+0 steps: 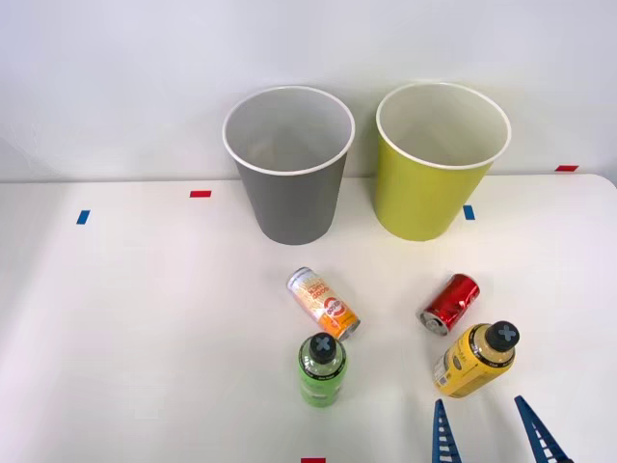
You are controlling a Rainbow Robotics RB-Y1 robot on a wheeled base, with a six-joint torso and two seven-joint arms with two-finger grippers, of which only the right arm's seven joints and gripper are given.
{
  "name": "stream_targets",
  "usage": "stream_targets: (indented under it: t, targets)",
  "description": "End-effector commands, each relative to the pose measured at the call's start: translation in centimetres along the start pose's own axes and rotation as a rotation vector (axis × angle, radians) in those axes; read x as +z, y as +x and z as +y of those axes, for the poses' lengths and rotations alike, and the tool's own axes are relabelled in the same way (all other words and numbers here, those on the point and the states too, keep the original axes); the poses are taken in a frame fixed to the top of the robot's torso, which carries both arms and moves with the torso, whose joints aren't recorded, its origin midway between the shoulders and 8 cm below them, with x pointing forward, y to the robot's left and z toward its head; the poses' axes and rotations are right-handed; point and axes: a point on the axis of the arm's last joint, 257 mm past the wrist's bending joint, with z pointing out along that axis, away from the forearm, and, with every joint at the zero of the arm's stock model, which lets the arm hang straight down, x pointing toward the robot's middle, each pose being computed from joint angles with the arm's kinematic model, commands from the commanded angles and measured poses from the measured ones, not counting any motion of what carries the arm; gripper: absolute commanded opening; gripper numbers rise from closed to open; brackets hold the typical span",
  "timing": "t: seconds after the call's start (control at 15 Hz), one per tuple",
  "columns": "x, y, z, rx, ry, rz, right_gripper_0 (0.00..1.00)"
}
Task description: Put cans in the gray bin, plastic bottles in the light green bin
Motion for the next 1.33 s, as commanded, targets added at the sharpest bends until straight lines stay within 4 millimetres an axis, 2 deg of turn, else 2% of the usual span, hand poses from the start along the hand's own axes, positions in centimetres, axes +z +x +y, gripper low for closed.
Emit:
stream_targets:
  t: [0.07,1.33]
  targets:
    - [0.00,0.00,0.00,0.000,0.000,0.000,1.00]
    - [0.00,0.00,0.00,0.000,0.000,0.000,1.00]
